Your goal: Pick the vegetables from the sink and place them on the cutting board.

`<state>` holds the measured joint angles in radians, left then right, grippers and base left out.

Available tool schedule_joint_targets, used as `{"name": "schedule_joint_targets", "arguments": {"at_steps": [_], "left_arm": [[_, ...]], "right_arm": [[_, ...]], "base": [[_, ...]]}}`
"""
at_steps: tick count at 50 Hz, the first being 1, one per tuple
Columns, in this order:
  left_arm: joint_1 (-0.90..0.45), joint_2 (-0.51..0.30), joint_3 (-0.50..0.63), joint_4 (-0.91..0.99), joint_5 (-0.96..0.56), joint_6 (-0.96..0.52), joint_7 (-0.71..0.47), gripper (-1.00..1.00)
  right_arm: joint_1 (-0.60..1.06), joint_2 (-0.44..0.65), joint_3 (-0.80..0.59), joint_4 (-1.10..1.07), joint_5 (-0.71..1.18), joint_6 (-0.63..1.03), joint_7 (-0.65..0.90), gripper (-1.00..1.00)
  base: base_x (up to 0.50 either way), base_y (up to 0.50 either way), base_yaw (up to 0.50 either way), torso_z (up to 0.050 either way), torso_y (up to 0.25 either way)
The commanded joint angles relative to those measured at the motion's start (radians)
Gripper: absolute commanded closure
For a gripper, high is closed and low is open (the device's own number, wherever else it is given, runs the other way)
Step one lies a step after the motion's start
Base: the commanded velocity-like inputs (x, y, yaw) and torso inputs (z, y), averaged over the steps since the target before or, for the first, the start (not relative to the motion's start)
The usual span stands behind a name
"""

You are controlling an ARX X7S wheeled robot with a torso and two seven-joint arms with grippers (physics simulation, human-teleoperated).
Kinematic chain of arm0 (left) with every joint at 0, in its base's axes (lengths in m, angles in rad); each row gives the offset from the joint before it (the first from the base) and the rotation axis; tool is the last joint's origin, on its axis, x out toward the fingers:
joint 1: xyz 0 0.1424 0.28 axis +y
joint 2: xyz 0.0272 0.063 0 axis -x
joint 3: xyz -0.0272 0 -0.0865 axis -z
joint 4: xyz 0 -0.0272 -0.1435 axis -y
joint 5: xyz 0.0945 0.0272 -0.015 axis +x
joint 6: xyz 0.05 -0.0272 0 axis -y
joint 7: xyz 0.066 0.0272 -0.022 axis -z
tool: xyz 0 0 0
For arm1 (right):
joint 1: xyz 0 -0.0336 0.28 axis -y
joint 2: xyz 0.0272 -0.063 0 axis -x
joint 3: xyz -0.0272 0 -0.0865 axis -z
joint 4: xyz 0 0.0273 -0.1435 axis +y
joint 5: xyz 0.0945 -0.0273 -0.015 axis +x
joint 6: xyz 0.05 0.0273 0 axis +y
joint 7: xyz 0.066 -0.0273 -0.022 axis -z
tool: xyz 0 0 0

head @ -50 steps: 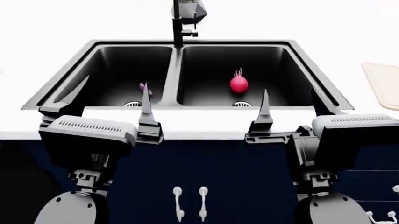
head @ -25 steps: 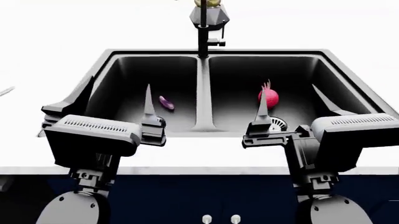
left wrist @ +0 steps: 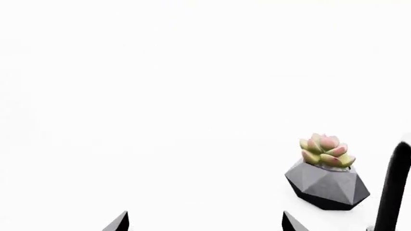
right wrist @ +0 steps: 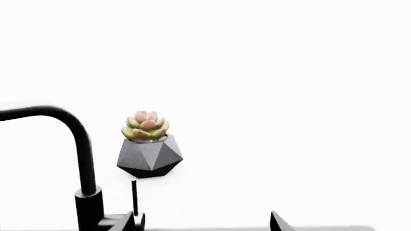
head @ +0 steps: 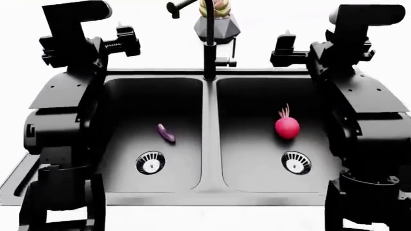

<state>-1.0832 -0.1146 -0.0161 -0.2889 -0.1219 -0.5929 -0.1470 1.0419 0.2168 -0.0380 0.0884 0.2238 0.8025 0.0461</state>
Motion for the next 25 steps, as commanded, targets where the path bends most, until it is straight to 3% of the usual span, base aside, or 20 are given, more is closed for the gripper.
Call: {"name": "schedule_joint_targets", "arguments": {"at_steps": [1, 9, 14, 18, 22, 25], "left_arm": [[-0.187, -0.006, -0.028, -0.290, -0.004, 0.019, -0.014, -1.00], [-0.222, -0.020, 0.004, -0.369, 0.015, 0.043, -0.003, -1.00], [-0.273, -0.027, 0.014, -0.526, 0.018, 0.126, 0.025, -1.00], [-0.445, -0.032, 0.024, -0.976, 0.032, 0.378, 0.067, -1.00], [-0.460, -0.032, 0.006, -1.020, 0.036, 0.368, 0.125, -1.00], [-0.454, -0.026, 0.023, -1.020, 0.065, 0.327, 0.216, -1.00]], "right_arm": [[0.166, 0.000, 0.006, 0.247, 0.004, 0.032, -0.010, -1.00], [0.154, 0.002, -0.006, 0.290, -0.004, 0.002, -0.011, -1.00], [0.182, 0.002, -0.029, 0.404, -0.020, -0.061, -0.034, -1.00], [0.308, -0.015, -0.064, 0.709, -0.055, -0.220, -0.075, -1.00], [0.481, -0.050, -0.115, 1.154, -0.104, -0.470, -0.156, -1.00], [0.503, -0.060, -0.168, 1.218, -0.146, -0.472, -0.240, -1.00]], "base": [[0.50, 0.00, 0.00, 0.000, 0.000], [0.50, 0.00, 0.00, 0.000, 0.000], [0.50, 0.00, 0.00, 0.000, 0.002], [0.50, 0.00, 0.00, 0.000, 0.000], [0.50, 0.00, 0.00, 0.000, 0.003], [0.50, 0.00, 0.00, 0.000, 0.000]]}}
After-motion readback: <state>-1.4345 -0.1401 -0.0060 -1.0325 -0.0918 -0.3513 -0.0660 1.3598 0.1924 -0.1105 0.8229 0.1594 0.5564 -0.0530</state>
